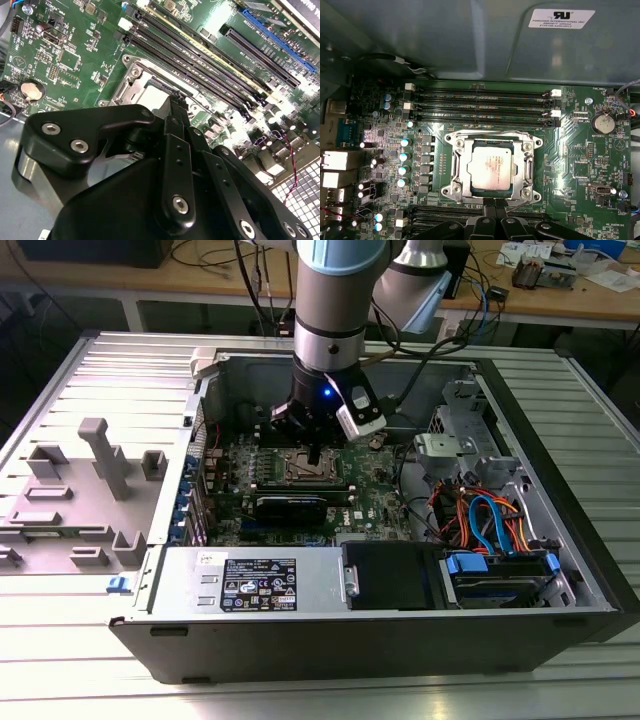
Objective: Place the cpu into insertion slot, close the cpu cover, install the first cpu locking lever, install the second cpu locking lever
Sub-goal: 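Install the second cpu locking lever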
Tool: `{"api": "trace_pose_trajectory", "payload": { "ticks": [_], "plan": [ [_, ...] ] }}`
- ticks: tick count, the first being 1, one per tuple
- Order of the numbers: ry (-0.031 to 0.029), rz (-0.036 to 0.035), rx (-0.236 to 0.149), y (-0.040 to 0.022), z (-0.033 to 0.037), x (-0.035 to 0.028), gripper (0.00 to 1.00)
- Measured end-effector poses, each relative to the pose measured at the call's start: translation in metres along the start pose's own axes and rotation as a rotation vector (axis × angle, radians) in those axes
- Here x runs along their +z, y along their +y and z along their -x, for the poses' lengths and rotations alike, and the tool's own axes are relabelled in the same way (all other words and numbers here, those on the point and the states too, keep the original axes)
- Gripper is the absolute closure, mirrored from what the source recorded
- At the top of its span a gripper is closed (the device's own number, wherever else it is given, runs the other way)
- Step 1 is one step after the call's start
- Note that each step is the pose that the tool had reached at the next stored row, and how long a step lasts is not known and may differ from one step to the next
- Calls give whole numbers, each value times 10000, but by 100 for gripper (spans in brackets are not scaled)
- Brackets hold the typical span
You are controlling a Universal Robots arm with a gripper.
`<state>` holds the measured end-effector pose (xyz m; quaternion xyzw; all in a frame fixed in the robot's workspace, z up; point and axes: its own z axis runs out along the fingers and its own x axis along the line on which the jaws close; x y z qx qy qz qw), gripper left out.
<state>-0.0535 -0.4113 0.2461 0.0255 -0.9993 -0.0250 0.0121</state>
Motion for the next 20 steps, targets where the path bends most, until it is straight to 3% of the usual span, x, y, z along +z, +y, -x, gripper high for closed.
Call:
{"api": "trace_pose_trajectory", "payload": {
  "ticks": [4,5,8,11,18,20],
  "plan": [
    [2,-8,0,-2,0,-1,89],
    [4,-60,-1,-2,1,-7,89],
    [5,-71,2,1,-2,-54,89],
    [10,-189,5,0,-2,-65,89],
    [11,-194,4,-51,-13,-20,89],
    [10,-193,4,-92,-18,-7,89]
  ]
}}
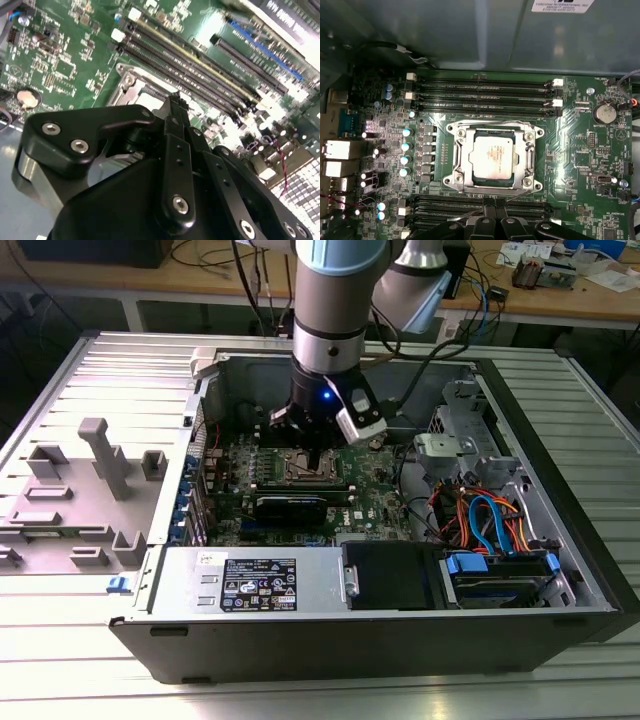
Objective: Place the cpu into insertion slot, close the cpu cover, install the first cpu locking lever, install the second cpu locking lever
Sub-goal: 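Install the second cpu locking lever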
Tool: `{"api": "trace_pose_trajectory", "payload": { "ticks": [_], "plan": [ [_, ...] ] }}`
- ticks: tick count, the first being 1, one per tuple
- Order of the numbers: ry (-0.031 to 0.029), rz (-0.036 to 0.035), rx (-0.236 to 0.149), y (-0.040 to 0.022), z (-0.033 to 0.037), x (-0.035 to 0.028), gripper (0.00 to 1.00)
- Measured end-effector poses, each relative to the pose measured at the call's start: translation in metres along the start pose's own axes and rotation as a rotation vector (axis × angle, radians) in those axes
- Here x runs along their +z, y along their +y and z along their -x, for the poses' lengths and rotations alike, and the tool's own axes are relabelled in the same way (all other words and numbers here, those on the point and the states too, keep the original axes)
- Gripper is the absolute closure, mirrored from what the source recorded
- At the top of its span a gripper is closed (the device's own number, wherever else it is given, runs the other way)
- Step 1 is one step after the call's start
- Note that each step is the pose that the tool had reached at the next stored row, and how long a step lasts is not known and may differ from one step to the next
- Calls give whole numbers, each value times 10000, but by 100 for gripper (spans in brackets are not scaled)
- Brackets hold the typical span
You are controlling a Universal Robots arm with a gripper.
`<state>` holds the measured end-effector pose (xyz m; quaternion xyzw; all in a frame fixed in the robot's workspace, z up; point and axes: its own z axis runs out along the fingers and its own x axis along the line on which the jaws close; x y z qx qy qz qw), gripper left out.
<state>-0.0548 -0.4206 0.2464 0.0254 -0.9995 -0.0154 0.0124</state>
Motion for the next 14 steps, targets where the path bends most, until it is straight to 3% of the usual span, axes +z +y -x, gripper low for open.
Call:
{"api": "trace_pose_trajectory", "payload": {
  "ticks": [4,14],
  "plan": [
    [2,24,-134,-36,-55,37,89],
    [3,23,-142,-37,-63,37,89]
  ]
}}
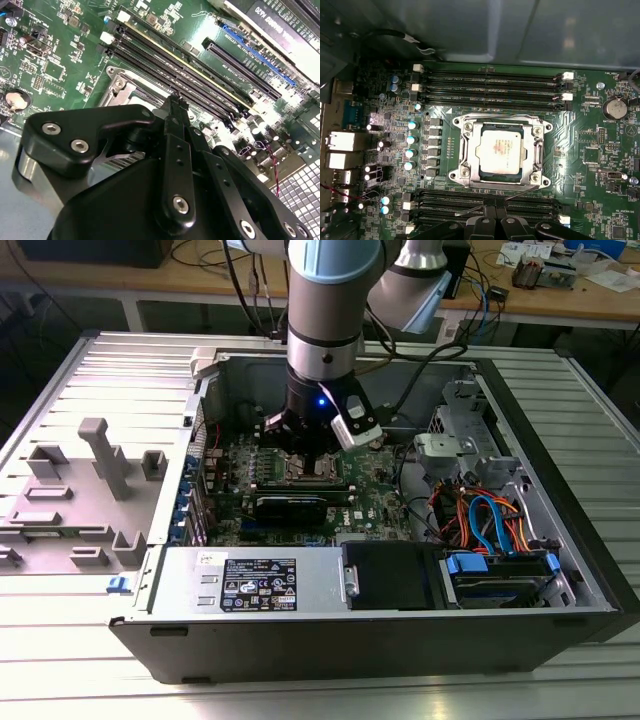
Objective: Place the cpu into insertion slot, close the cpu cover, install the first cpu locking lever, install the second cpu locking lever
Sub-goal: 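Install the second cpu locking lever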
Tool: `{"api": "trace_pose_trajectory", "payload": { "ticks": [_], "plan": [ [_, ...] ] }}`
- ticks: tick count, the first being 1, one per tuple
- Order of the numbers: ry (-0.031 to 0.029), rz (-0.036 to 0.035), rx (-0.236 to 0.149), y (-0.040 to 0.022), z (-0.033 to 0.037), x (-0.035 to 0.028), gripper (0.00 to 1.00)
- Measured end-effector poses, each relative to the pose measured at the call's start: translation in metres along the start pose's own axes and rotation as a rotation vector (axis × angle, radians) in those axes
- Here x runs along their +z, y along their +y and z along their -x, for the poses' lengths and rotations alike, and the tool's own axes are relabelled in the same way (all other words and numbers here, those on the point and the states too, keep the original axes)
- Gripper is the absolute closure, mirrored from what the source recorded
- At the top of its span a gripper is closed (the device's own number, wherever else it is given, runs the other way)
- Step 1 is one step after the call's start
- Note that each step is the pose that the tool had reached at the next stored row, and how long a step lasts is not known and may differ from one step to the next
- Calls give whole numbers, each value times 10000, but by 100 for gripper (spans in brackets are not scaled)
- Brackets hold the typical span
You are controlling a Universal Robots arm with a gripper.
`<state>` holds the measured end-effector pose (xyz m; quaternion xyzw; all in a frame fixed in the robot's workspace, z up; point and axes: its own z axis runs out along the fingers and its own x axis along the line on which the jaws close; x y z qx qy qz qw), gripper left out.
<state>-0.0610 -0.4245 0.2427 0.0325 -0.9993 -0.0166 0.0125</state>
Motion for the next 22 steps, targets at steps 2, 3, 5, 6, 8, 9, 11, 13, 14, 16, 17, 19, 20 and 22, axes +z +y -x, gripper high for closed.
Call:
{"api": "trace_pose_trajectory", "payload": {
  "ticks": [2,3,5,6,8,9,11,13,14,16,17,19,20,22],
  "plan": [
    [0,0,-1,0,0,0,89],
    [0,0,-1,0,0,0,89],
    [0,0,-1,0,-1,1,89],
    [0,0,-27,-1,-1,1,89],
    [4,-3,-117,-2,-2,2,89],
    [6,-5,-186,-3,-2,4,89],
    [6,-2,-195,-2,-7,12,89],
    [5,13,-195,-2,-15,18,89],
    [3,35,-198,-2,-17,21,89],
    [3,46,-221,-5,-37,22,89],
    [4,46,-231,-5,-52,23,89],
    [4,58,-243,-6,-67,30,89],
    [4,69,-255,-9,-70,34,89],
    [0,114,-298,-17,-78,54,89]
  ]
}}
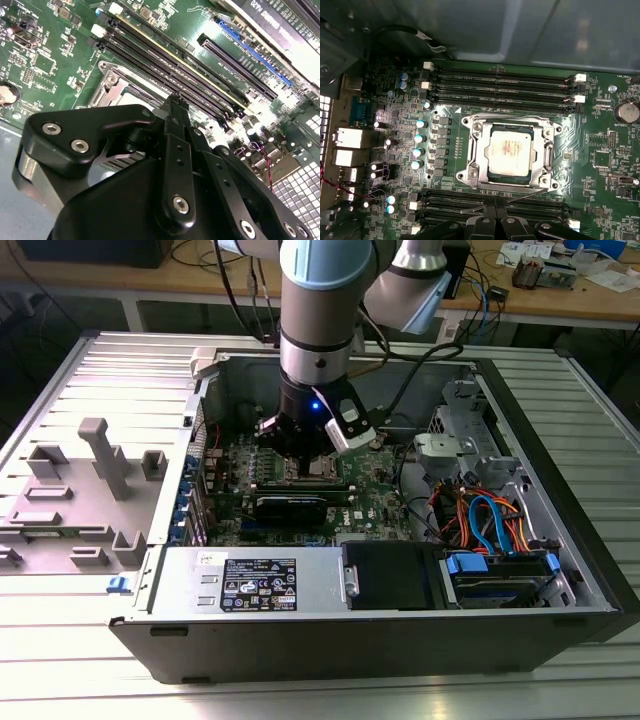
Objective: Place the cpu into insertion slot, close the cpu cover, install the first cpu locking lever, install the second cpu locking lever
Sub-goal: 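Install the second cpu locking lever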
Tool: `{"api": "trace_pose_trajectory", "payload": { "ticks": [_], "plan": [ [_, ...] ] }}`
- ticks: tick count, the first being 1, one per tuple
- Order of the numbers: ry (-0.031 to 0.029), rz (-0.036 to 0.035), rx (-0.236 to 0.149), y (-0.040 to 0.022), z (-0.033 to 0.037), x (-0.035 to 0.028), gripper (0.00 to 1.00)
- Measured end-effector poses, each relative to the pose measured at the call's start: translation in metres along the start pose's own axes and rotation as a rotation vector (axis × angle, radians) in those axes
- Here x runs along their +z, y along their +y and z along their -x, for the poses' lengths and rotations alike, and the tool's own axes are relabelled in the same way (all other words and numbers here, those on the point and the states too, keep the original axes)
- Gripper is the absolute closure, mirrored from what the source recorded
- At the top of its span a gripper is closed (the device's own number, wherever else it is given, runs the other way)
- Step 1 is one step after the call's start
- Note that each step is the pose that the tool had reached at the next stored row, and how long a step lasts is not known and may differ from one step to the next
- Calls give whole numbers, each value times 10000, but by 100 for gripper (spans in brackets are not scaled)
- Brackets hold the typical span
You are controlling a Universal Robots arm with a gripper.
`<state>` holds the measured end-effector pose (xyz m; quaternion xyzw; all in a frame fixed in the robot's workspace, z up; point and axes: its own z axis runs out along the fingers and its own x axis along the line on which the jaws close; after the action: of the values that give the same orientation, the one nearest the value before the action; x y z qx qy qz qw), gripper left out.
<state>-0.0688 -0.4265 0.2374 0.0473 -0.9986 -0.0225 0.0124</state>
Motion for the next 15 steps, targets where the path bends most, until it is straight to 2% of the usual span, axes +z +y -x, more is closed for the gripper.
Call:
{"api": "trace_pose_trajectory", "payload": {
  "ticks": [4,7,9,10,11,13,15],
  "plan": [
    [-5,88,-70,-4,-21,50,89],
    [-6,128,-113,-6,-56,166,89],
    [-10,198,-181,-11,-70,183,89],
    [-24,374,-263,-19,-98,189,89],
    [-29,422,-285,-20,-111,191,89],
    [-31,458,-309,-33,-129,193,89],
    [-31,459,-313,-38,-133,195,89]
  ]
}}
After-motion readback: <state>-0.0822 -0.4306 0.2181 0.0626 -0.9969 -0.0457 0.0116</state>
